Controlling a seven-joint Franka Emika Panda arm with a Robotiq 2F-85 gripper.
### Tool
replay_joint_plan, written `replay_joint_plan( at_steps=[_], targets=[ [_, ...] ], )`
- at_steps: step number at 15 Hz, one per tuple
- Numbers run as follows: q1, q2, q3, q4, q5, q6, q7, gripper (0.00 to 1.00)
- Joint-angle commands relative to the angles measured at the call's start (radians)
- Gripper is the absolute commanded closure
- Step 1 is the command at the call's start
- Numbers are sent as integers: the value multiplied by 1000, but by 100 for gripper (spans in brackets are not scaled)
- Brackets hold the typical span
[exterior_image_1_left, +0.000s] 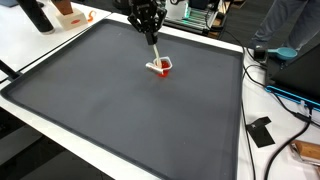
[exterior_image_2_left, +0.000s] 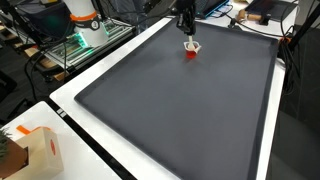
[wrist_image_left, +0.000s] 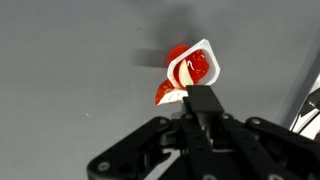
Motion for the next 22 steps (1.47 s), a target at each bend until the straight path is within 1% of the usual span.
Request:
replay_joint_plan(
  at_steps=[1, 5, 11, 18, 22],
  targets=[
    [-18, 12, 20, -12, 49, 15, -43, 97],
    [-30, 22, 30, -5, 120, -4, -92, 97],
    [-51, 31, 26, 0, 229, -18, -177, 97],
    [-78, 49, 17, 5, 334, -51, -250, 97],
    [-82, 45, 15, 4, 363, -77, -275, 97]
  ],
)
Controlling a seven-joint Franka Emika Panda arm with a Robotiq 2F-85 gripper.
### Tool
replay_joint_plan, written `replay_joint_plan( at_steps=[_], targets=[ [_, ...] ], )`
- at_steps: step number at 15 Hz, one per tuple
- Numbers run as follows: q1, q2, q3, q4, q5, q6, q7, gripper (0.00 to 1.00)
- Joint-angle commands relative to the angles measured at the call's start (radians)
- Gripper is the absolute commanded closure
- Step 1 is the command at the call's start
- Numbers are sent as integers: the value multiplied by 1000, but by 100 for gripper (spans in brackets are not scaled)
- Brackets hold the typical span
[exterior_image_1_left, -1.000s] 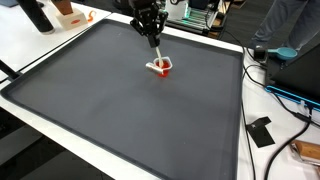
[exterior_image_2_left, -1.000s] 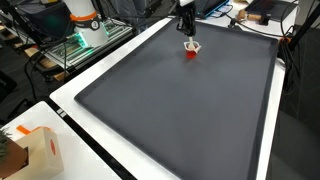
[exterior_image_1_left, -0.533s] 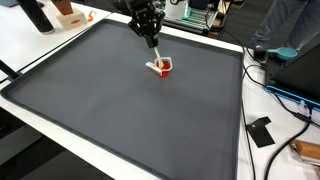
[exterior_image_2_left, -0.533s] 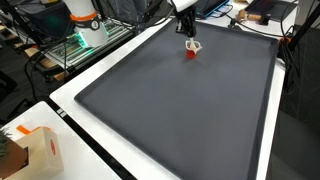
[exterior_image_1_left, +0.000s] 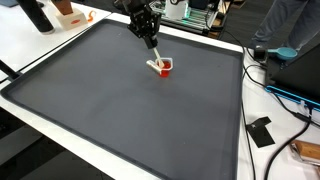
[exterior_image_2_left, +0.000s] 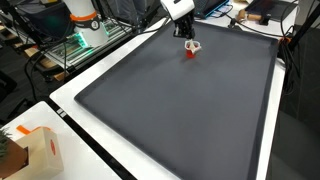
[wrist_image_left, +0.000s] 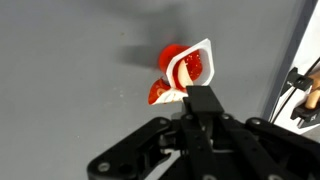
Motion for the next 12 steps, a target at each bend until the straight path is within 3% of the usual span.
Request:
replay_joint_plan(
  at_steps=[1, 12],
  targets=[
    [-14, 0, 0, 7, 53, -48, -50, 97],
    [-33, 20, -30, 22, 131, -151, -96, 97]
  ],
)
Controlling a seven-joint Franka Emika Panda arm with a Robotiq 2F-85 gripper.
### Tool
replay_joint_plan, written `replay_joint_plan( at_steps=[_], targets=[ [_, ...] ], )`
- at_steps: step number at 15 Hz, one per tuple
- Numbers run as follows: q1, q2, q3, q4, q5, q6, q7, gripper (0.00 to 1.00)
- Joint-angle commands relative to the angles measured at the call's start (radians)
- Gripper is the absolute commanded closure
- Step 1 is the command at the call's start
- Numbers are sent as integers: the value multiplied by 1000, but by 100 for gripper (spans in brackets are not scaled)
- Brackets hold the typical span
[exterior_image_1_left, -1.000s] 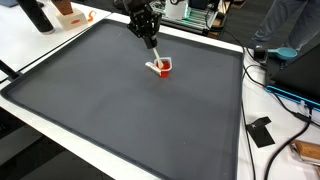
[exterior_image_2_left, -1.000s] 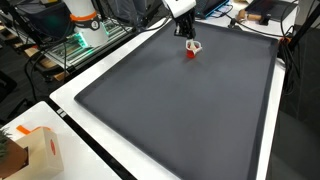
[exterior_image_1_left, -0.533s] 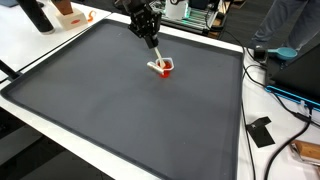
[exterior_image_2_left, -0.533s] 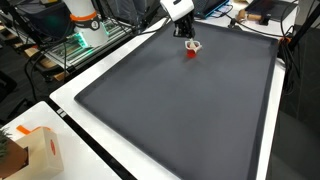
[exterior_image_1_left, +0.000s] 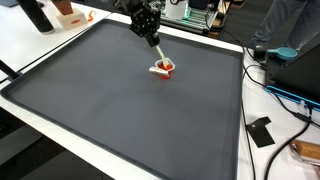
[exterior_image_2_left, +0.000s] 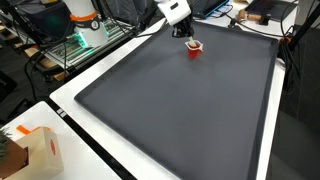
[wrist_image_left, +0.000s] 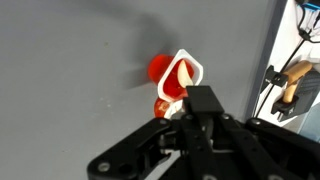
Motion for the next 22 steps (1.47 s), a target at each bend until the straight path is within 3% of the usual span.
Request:
replay_joint_plan(
  at_steps=[1, 10, 22],
  targets=[
    [-13, 20, -13, 11, 42, -50, -35, 97],
    [-43, 50, -39, 36, 159, -128, -102, 97],
    [-87, 53, -98, 64, 201, -302, -150, 97]
  ],
)
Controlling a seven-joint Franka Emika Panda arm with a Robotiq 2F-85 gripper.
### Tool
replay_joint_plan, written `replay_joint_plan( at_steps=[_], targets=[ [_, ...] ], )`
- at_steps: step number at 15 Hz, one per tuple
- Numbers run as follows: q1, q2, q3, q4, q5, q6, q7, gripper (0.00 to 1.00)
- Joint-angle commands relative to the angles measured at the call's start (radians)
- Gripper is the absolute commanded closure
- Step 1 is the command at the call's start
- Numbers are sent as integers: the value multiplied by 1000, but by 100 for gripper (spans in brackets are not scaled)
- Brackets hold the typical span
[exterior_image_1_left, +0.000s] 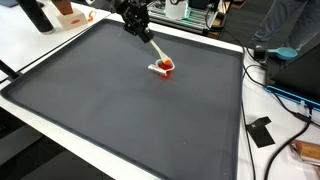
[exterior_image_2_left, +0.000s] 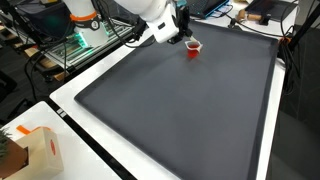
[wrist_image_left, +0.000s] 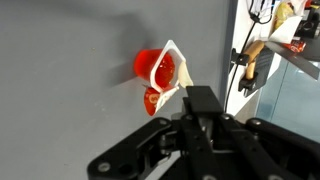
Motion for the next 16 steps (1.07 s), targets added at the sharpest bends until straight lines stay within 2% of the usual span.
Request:
replay_joint_plan(
  at_steps=[1, 8, 16],
  targets=[
    [-17, -6, -19, 20, 24, -78, -26, 97],
    [-39, -43, -57, 76, 16, -227, -3, 97],
    [-51, -76, -95, 139, -7, -312, 52, 97]
  ],
)
